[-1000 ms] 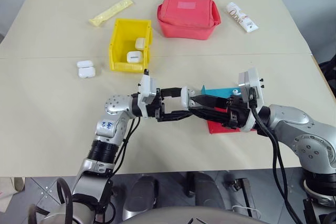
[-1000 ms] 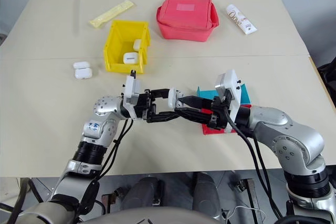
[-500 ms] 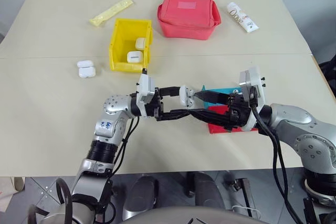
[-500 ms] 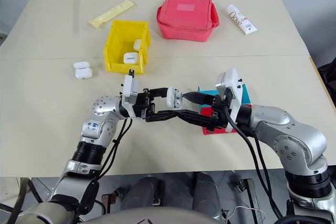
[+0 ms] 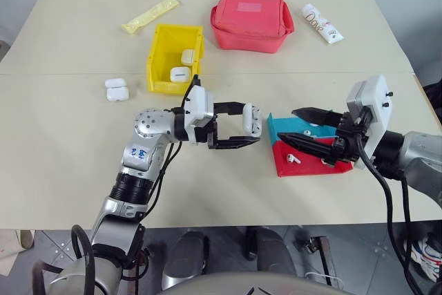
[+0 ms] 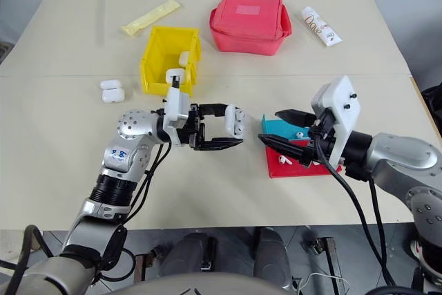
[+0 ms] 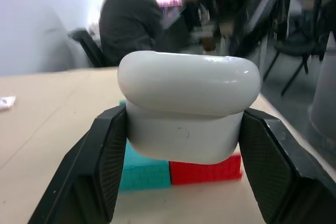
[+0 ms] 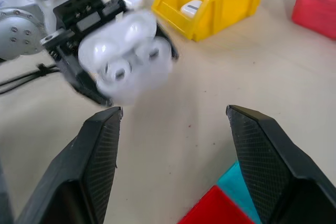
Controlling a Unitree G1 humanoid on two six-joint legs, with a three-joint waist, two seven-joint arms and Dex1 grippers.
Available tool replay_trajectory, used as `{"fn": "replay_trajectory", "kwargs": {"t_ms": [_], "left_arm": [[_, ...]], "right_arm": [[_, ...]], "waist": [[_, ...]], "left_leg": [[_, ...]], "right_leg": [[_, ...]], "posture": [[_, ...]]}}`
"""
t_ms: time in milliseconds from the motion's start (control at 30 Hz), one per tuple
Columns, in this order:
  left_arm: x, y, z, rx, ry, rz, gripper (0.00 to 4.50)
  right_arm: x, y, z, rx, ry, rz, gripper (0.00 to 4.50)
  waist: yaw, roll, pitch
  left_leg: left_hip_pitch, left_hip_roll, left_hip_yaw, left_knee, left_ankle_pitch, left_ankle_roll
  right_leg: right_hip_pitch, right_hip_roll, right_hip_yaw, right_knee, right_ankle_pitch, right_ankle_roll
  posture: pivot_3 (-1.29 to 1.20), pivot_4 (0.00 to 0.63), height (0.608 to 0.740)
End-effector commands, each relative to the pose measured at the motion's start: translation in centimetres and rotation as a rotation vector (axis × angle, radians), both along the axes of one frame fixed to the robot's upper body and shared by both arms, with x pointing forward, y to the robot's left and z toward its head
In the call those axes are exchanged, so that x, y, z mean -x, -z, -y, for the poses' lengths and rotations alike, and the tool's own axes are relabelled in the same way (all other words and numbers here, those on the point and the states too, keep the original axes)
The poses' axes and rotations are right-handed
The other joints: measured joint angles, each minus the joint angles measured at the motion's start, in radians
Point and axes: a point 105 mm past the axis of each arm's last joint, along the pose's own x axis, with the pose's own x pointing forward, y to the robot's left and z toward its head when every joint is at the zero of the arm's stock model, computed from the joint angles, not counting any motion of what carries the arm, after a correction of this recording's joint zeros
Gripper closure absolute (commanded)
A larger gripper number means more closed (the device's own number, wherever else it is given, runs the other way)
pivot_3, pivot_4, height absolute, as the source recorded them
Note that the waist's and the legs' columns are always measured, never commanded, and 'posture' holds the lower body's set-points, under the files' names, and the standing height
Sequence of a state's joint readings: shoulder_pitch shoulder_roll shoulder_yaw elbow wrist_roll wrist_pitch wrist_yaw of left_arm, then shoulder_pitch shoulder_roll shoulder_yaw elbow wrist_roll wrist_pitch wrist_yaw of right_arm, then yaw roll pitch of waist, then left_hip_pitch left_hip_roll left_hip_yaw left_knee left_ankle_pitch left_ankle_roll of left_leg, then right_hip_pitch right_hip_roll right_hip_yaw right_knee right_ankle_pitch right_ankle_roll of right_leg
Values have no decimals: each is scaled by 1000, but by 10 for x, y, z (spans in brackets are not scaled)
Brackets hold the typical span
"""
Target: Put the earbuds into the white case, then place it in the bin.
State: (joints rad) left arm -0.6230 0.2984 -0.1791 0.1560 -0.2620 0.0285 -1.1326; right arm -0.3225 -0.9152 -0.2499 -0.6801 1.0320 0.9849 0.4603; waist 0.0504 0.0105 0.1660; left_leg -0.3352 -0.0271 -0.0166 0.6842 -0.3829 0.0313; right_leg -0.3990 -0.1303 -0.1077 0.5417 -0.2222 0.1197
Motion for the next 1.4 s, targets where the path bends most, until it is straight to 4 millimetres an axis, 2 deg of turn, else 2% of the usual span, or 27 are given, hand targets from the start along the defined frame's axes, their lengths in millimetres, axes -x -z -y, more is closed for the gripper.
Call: {"fn": "replay_trajectory", "kwargs": {"t_ms": [33, 167, 267, 300, 467, 667, 767, 900, 1133, 1333, 1400], "left_arm": [[-5, -10, 8, -58, -5, 117, 1684], [-11, -5, 11, -148, -23, 163, 1684], [-12, -5, 13, -143, -21, 153, 1684], [-12, -5, 14, -146, -21, 148, 1684], [-14, -4, 14, -155, -30, 129, 1684], [-14, -3, 12, -156, -36, 125, 1684], [-16, -7, 7, -141, -57, 119, 1684], [-20, -13, -3, -119, -89, 113, 1684], [-23, -25, -9, -41, -112, 117, 1684], [-25, -31, -10, 14, -127, 106, 1684], [-26, -32, -11, 24, -134, 100, 1684]], "right_arm": [[-2, -13, -16, 83, -11, 80, 2044], [-15, -30, -39, 115, -19, 135, 3368], [-16, -26, -49, 180, -41, 106, 4392], [-17, -24, -51, 194, -45, 96, 4451], [-15, -10, -69, 279, -113, 48, 4451], [-16, 3, -65, 337, -112, 22, 4451], [-15, 7, -50, 376, -75, 5, 4451], [-16, 11, -18, 394, 19, -27, 4451], [-10, 1, 17, 110, 49, 12, 4451], [4, -1, 31, -125, -24, 15, 4451], [13, 1, 35, -177, -76, -13, 4087]], "waist": [[0, 0, 0], [-4, 0, 0], [0, 0, 0], [0, 0, 0], [-4, 0, 0], [-4, 0, 0], [-1, 0, 0], [0, -1, 0], [3, -1, 0], [2, -1, 0], [3, -1, 0]], "left_leg": [[0, 0, 0, 0, 0, 0], [-1, 0, 0, 0, 0, 0], [-2, 0, 0, -1, 0, 0], [-2, 0, -1, -1, 0, 0], [-2, -1, 0, 0, 1, 1], [-3, -1, 0, 0, 1, 0], [-3, -1, 0, 0, 1, 1], [-3, -1, 0, 0, 1, 1], [-2, 0, 1, 0, 1, 0], [0, -1, 1, 0, 1, 1], [0, 0, 1, 0, 1, 1]], "right_leg": [[0, 0, 0, 0, 0, 0], [-2, 0, 0, 0, 0, 0], [-3, 0, 0, 0, 0, 0], [-3, 0, 0, 0, 0, 0], [-3, -1, 0, 1, 0, 0], [-3, 0, -2, 1, 0, 0], [-3, 0, -4, 1, 0, 0], [-3, 0, -5, 1, 0, 0], [-1, 0, -6, 0, 1, 1], [1, 1, -5, -1, 2, 3], [1, 1, -5, -1, 2, 3]], "posture": [[0, 150, 740], [0, 150, 740], [0, 150, 740], [0, 150, 740], [0, 150, 740], [0, 150, 740], [0, 150, 740], [0, 150, 740], [0, 150, 740], [0, 150, 740], [0, 150, 740]]}}
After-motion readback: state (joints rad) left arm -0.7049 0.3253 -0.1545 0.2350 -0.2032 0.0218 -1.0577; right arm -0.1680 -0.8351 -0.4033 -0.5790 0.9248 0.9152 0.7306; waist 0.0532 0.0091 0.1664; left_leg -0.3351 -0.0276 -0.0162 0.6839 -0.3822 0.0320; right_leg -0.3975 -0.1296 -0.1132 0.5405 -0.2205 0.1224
